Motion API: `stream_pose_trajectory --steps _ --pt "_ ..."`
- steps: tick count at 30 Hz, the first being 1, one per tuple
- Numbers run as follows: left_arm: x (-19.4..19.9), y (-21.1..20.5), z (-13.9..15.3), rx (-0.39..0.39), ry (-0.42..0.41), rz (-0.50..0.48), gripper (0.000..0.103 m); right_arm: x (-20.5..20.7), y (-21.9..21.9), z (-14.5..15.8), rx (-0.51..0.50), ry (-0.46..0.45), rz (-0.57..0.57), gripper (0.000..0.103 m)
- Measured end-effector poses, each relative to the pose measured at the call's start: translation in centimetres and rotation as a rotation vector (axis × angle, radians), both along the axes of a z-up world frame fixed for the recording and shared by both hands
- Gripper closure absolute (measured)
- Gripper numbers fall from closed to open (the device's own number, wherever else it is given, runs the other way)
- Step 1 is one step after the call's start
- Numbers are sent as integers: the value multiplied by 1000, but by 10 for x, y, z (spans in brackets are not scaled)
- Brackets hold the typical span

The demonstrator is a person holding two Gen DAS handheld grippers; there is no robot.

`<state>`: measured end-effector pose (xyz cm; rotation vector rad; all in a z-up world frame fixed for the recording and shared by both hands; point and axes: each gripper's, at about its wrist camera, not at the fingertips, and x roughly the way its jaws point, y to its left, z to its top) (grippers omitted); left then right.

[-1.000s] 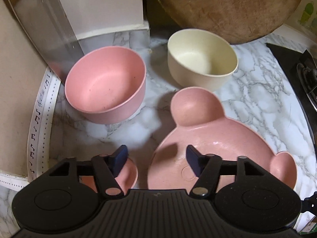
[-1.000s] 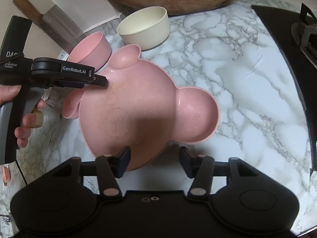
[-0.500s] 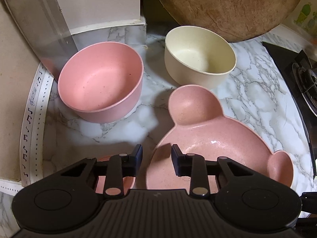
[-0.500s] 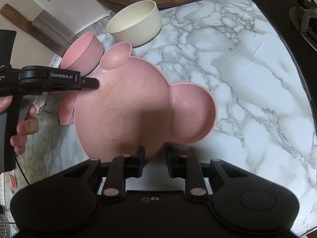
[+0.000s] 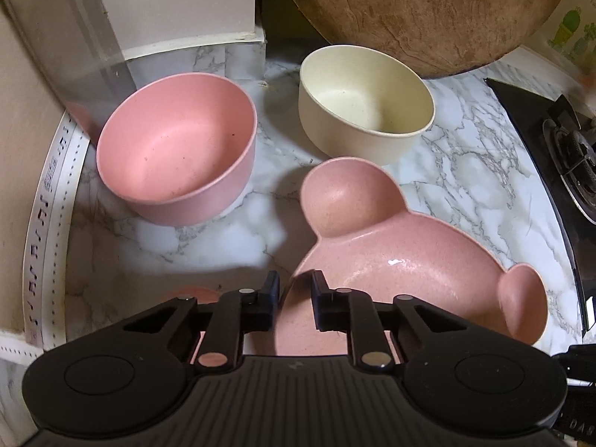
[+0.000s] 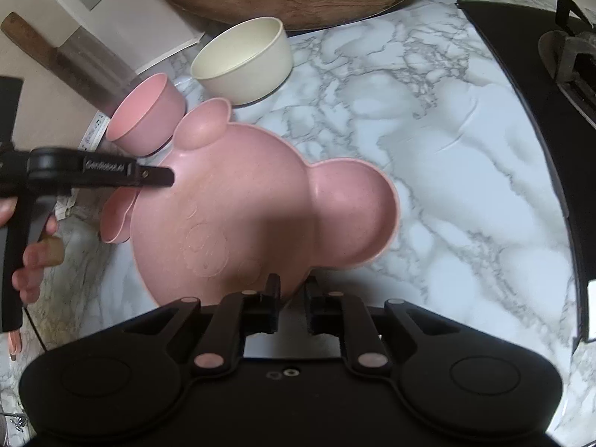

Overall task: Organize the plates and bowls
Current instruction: 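Close both grippers on the rim of the pink bear-shaped plate, then lift the bear-shaped plate with both grippers toward the white plate stack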

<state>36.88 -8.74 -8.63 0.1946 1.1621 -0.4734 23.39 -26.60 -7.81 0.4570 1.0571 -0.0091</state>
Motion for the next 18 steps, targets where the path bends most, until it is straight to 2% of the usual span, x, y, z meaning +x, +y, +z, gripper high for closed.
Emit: stream_pose_trajectory --steps 11,18 --pt "-24 12 10 -25 -7 18 89 -8 -7 9 -44 -29 56 91" --pt "-59 35 35 -30 -52 49 89 -20 5 26 -34 -70 141 91"
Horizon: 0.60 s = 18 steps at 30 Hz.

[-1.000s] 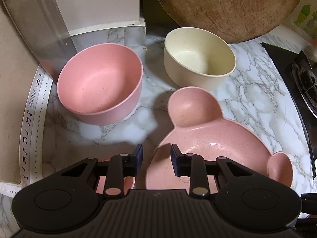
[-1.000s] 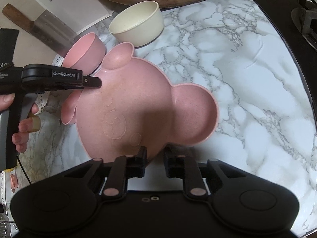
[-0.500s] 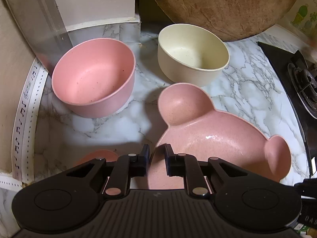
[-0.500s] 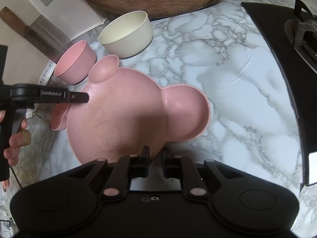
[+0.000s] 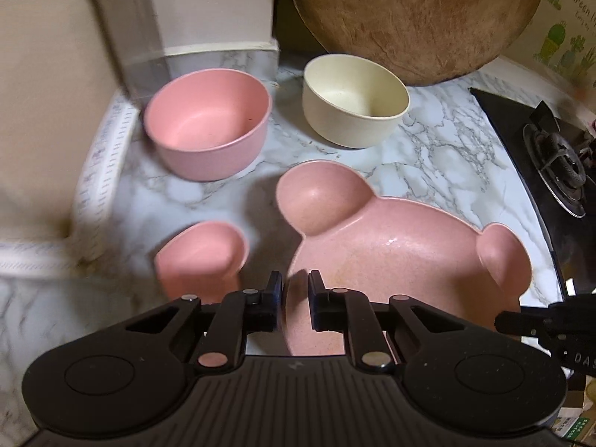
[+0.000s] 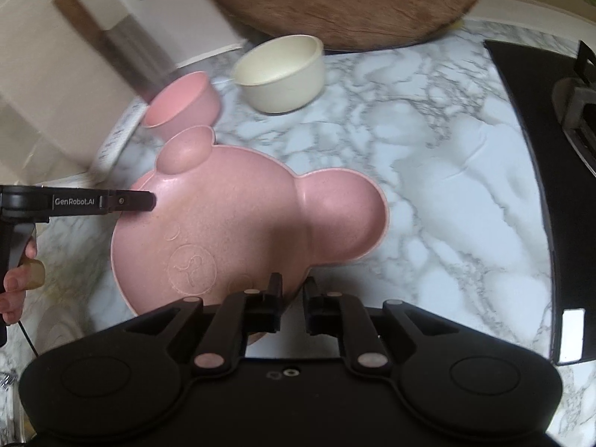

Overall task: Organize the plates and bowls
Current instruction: 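Lift the bear-shaped plate with both grippers toward the white plate stack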

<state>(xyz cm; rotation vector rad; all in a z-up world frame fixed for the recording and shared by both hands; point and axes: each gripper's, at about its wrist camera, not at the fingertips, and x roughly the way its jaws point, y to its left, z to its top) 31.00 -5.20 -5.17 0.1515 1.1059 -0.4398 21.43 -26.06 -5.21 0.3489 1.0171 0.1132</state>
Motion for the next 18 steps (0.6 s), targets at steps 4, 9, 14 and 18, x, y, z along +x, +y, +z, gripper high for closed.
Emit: stream_pose_trajectory --steps 4,9,14,18 --pt "-23 25 17 -3 -23 42 89 -8 18 11 -7 -21 57 91" --pt "-57 63 35 -8 -63 103 89 -18 47 22 0 -35 136 91" --pt "-92 106 48 -15 -86 193 89 -26 82 31 -7 -53 218 91" --pt "-118 138 53 -6 -90 247 89 -31 112 36 -26 -72 292 91"
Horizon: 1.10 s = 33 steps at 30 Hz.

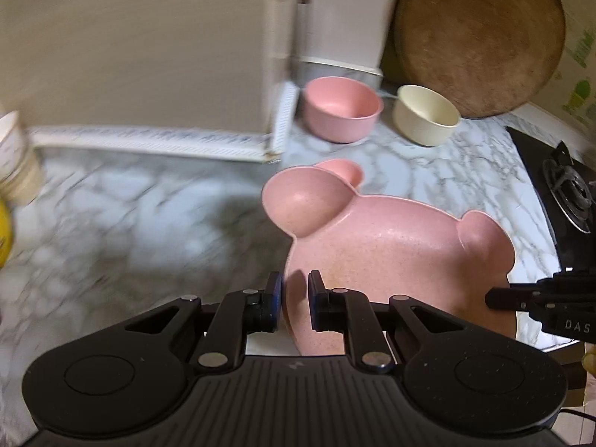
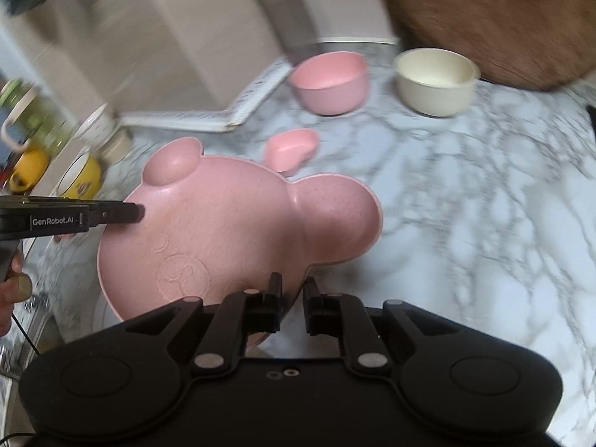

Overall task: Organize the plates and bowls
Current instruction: 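Lift the bear-shaped plate with both grippers toward the white plate stack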

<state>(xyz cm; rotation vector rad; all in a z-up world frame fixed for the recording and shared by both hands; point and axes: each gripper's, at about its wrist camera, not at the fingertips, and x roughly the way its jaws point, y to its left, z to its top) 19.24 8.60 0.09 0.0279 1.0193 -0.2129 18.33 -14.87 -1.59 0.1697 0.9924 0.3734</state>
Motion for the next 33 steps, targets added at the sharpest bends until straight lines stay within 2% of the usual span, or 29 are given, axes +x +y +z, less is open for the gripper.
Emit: stream_pose_trajectory --steps 9,14,19,27,33 --pt "-49 65 -6 -11 -2 139 89 -3 65 2 -50 -19 138 91" --pt "-66 92 -16 18 16 199 89 -9 98 2 -81 -45 211 91" --pt "-80 116 -26 10 31 254 89 -13 124 -3 -106 -59 261 91" --pt "-85 134 -42 26 43 284 89 -11 143 -14 -130 -59 287 91" --pt "-82 135 -48 29 40 272 89 -10 145 -22 -138 -57 272 91"
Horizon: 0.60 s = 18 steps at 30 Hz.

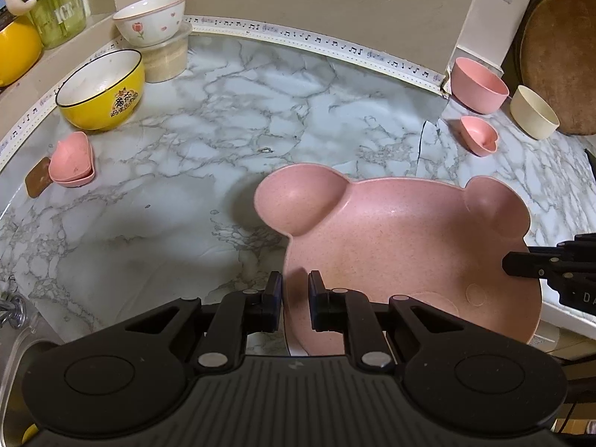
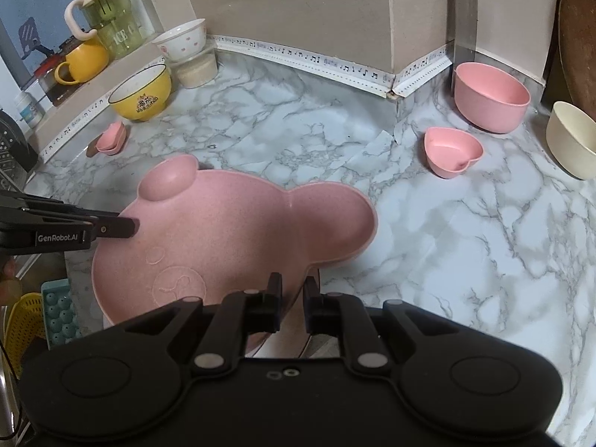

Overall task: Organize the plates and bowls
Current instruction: 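Lift the bear-shaped plate with both grippers toward the white plate stack, then lower the bear-shaped plate onto the white plates and open both grippers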

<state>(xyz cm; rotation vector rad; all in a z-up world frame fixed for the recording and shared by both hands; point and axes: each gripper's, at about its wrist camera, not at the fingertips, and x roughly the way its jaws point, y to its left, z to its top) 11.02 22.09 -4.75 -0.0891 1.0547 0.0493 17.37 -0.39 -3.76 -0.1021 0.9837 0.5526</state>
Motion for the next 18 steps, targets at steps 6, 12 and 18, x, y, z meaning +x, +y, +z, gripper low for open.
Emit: stream_pose_trajectory --steps 6,12,18 --pt "0 -3 -4 16 3 -20 89 -1 2 -7 -18 14 1 91" --pt "-2 -2 -7 19 5 -31 89 -4 5 -11 -40 1 5 91" --pt "-2 -2 -7 19 5 -32 89 -4 4 -11 -34 8 2 88"
